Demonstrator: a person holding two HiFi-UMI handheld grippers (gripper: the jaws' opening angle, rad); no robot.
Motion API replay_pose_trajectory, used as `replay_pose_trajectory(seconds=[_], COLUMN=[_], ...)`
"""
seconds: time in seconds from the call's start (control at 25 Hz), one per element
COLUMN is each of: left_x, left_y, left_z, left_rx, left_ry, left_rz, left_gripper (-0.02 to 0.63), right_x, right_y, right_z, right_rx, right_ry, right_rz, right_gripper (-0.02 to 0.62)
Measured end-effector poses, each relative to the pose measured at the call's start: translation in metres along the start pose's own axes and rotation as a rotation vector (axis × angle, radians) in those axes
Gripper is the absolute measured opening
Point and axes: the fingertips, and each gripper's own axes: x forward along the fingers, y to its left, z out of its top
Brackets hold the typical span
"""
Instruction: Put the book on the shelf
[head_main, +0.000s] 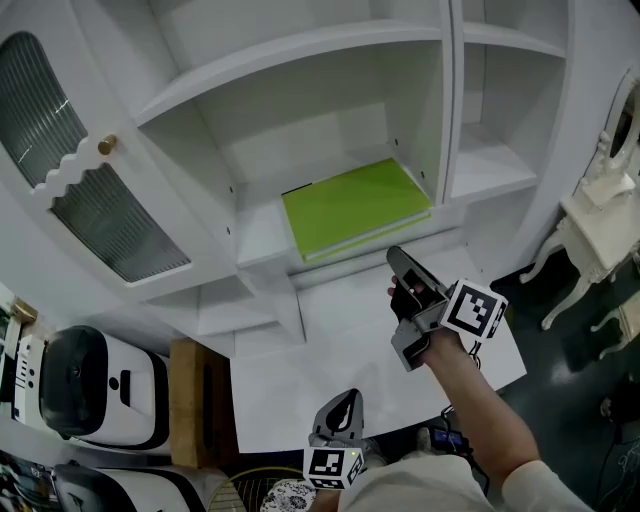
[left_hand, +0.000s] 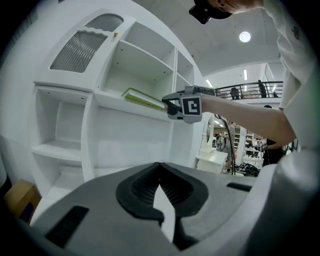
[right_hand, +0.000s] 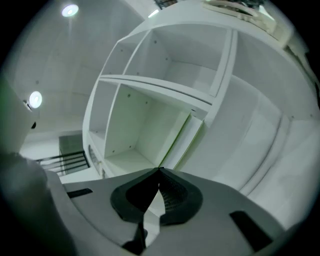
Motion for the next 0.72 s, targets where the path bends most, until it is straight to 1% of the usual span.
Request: replay_pose_trajectory(seconds=[0.08,0.2,0.36,0.52,0.6,0.72], left_x=[0.000,0.000,0.003,0.007,0.009,0.011], left_y=[0.000,-0.004,-0.014,-0.025,-0.031,-0.038], left_z=[0.000,-0.001,-0.001,0.000,0.000,-0.001], left_rx=[0.001,0.002,0.002,0.011,0.019,0.024], left_ry=[0.002,0.006,0.009,0.011,0.012,0.015], left_rz=[0.002,0.001,-0.008,-0.025,-0.036,-0.046], left_gripper=[0.003,0.003,0.003,0.003,0.003,0.003], right_x=[-0.009,-0.025,-0.047,-0.075,-0.092,-0.118], right_y=[0.003,0.005,0.009,0.007,0.002,-0.005], right_z=[-0.008,-0.020,-0.043,-0.068,-0.081,-0.098], right_rx=[-0.095,-0.300,-0.488,-0.736,-0.821,-0.888], right_ry=[0.034,0.086,0.165,0.255,0.298,0.352], right_rz=[-0.012,-0.037,-0.030,-0.025,-0.013,0.009], right_gripper=[0.017,0.017,0.017,0.017,0.017,0.017])
